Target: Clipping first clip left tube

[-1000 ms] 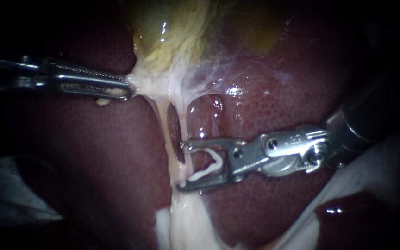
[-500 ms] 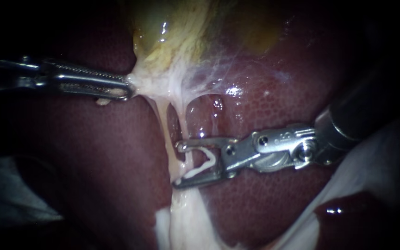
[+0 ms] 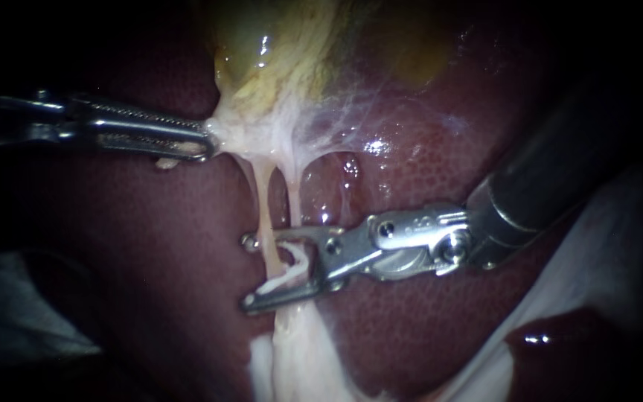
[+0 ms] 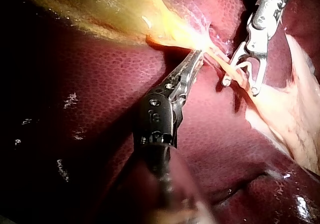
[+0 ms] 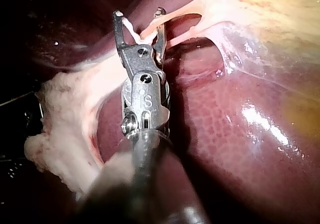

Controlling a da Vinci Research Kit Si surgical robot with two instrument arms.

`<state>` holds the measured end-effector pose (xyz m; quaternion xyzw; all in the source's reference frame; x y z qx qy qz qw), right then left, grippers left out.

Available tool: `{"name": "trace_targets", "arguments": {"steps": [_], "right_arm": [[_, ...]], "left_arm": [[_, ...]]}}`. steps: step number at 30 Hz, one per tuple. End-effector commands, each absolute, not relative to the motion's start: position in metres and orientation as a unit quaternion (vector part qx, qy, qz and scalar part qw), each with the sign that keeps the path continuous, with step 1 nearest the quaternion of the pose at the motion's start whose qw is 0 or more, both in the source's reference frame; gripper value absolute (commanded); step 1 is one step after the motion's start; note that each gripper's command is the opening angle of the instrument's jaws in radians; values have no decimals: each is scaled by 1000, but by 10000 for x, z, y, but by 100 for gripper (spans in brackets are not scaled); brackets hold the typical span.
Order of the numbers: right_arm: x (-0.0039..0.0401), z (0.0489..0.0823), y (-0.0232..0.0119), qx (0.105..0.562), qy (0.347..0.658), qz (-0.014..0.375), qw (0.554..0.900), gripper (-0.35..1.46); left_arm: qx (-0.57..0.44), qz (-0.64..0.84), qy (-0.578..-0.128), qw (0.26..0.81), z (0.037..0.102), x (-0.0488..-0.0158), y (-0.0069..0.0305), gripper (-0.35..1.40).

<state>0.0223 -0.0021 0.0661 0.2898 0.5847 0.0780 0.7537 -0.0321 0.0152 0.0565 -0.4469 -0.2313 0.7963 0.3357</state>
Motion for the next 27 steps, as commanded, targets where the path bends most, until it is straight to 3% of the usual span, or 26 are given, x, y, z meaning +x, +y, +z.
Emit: {"name": "trace_targets", "arguments": {"steps": [1,10,27], "right_arm": [[224,656,-22,291,586,75,753,49],[235,630,-38,304,587,69,748,46],[230,636,-35,301,582,84,750,17]], "left_arm": [[-447,796,-231,336,565,-321,152,-35],[-447,796,-231,336,566,-322,152,-35],[-447,796,-231,336,567,-323,153,-35]]}}
